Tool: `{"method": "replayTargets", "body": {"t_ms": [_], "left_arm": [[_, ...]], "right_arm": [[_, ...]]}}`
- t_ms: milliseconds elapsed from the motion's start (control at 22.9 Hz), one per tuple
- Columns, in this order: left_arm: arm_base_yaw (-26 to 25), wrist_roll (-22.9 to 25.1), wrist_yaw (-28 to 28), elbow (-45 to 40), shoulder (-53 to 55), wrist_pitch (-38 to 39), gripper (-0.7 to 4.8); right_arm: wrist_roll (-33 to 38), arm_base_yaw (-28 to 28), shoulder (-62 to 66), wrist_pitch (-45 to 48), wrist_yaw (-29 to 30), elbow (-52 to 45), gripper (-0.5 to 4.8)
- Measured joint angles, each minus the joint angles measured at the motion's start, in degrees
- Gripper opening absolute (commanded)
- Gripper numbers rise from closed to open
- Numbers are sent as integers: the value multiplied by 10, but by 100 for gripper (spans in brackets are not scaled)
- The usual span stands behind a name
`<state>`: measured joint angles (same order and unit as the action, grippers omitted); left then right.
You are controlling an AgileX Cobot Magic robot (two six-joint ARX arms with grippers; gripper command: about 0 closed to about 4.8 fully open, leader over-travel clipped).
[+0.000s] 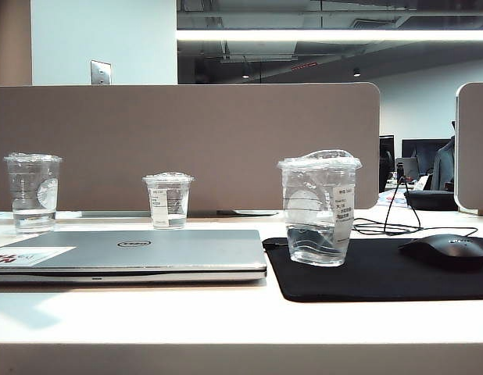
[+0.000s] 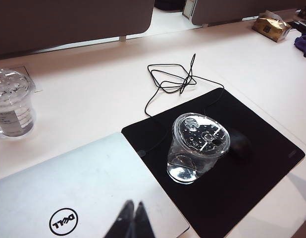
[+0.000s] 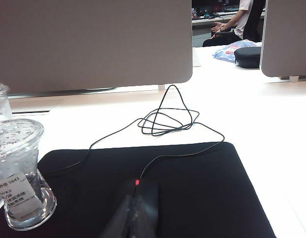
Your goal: Pick up the coffee cup on the right and place it on the right side of the laptop.
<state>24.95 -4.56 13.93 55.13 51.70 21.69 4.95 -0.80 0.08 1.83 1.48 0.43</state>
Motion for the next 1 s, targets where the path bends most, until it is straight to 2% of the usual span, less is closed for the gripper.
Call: {"method": "replayTargets", "body": {"t_ms": [131,262,349,480,654,785,1004], "left_arm": [[-7,0,-24,-2,-29,3,-6],[-60,0,-28,-38,-69,-33,-6],[-118,10,-5,-120,-123,-86,-6],[-148,24,3,-179,-176,-146,-6],[-166,28,-20,-259,-252,-203,-6],[-169,28,-79,-338,-341,-212,-6],[-171,28,-110,-412,-428,-211,-5]], "right_arm": [[0,0,0,0,0,0,-8],[0,0,0,-1,0,0,-8],[0,-1,0,-1,0,0,-8],[0,-1,0,-1,0,0,-8],[0,-1,0,-1,0,0,-8],[0,-1,0,-2,0,0,-8],[0,-1,0,-2,0,0,-8]]}}
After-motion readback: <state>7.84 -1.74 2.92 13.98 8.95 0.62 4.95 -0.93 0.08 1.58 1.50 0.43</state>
